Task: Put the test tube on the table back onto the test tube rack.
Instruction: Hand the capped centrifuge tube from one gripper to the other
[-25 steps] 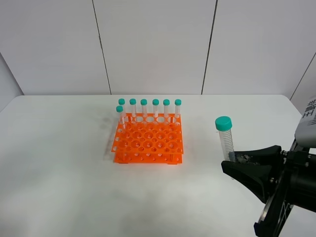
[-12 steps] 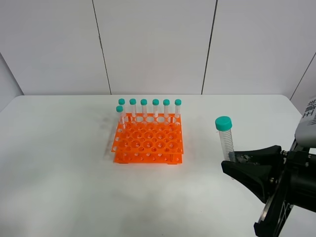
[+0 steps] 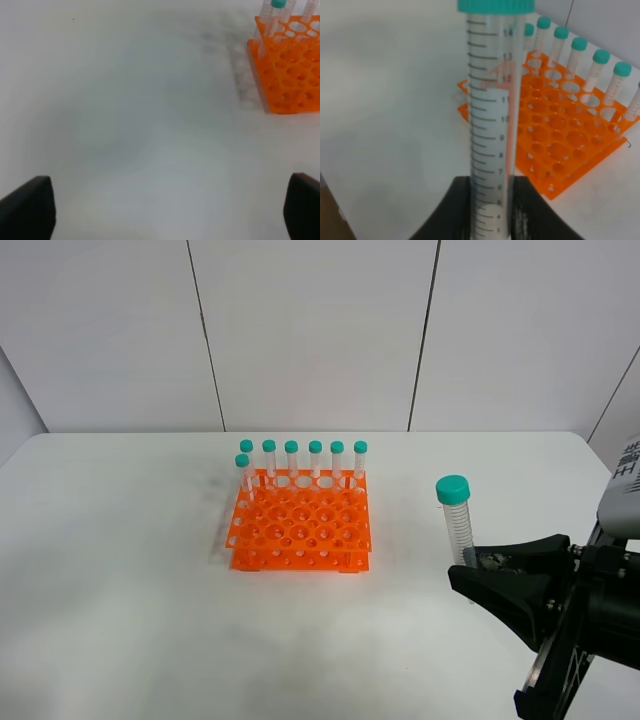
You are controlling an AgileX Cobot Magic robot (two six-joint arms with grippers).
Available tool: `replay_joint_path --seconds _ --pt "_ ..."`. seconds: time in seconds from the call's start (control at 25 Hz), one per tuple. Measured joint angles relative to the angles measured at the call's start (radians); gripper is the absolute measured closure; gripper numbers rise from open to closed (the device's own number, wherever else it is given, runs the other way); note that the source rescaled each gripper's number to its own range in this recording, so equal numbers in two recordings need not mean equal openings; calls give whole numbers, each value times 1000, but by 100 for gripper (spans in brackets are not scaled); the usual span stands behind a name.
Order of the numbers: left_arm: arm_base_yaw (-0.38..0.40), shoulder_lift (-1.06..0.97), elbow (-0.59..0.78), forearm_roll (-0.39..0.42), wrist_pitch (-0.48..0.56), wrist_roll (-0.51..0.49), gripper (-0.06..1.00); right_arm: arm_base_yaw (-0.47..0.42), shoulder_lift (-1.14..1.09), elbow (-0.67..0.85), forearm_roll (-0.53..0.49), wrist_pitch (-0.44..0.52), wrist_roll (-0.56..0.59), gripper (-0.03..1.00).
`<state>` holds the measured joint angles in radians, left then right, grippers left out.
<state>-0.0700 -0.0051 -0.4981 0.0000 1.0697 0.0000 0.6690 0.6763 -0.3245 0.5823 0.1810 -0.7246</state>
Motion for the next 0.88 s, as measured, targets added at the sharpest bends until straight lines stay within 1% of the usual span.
replay_joint_path --seconds 0.16,0.32,0.36,0.48,0.56,0.6,0.68,0.76,0.84,0.88 --pt "0 0 0 0 0 0 -6 0 0 0 0 0 0 94" --pt "0 0 0 0 0 43 -6 0 0 0 0 0 -8 94" --pt "-3 0 -1 -17 0 61 -6 0 0 0 0 0 -8 94" --pt "-50 0 -15 -71 -27 83 -6 0 0 0 0 0 -12 94" --pt "-94 0 -20 -90 -69 88 -6 0 0 0 0 0 -12 94" --pt "-130 0 -23 -96 -90 90 -6 0 0 0 0 0 -13 94" --pt "-229 0 -25 -112 -120 96 -6 0 0 0 0 0 -15 94" --pt "-323 16 -25 -125 -127 104 -6 0 0 0 0 0 -16 94" --pt "-405 54 -25 -161 -156 106 -6 0 0 0 0 0 -16 94" --pt "-431 82 -25 -201 -187 111 -6 0 0 0 0 0 -16 94"
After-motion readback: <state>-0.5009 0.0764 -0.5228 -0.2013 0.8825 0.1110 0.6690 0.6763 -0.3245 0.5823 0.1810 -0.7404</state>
